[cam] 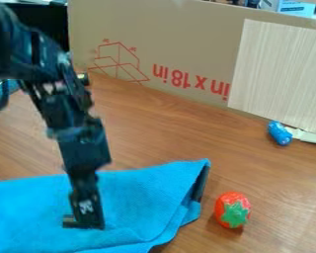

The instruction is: Turn the cloth from top left to bottom right

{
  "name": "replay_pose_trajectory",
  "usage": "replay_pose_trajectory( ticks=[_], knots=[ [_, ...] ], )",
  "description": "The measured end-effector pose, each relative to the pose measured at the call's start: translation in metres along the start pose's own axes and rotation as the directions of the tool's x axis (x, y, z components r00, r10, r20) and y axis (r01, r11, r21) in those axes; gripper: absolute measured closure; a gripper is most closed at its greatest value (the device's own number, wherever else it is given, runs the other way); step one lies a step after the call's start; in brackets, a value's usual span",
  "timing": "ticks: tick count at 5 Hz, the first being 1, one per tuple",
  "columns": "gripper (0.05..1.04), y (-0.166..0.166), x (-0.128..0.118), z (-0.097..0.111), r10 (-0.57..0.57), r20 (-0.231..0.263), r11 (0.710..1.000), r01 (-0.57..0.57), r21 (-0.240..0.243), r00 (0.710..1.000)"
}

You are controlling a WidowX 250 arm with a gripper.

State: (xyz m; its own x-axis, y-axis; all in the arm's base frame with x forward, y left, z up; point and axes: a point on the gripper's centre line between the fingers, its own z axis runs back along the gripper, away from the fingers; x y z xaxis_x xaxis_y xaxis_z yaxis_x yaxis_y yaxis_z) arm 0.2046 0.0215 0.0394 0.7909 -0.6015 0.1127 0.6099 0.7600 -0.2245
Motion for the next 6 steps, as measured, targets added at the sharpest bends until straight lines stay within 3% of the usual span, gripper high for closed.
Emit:
replay_pose_trajectory(
  ticks=[1, 2, 3, 4, 6],
  knots=[
    [0.085, 0.005, 0.005, -0.008, 0.036, 0.01, 0.999, -0.036, 0.033, 0.999],
    [0.085, 0.015, 0.015, -0.007, 0.072, 0.011, 0.997, -0.072, 0.02, 0.997],
    [0.085, 0.039, 0.03, 0.0, 0.118, 0.038, 0.993, -0.119, 0.012, 0.992],
    [0.084, 0.064, 0.042, 0.011, 0.15, 0.069, 0.987, -0.153, 0.04, 0.986],
    [0.084, 0.109, 0.049, 0.021, 0.201, 0.098, 0.976, -0.207, 0.064, 0.975]
  ],
)
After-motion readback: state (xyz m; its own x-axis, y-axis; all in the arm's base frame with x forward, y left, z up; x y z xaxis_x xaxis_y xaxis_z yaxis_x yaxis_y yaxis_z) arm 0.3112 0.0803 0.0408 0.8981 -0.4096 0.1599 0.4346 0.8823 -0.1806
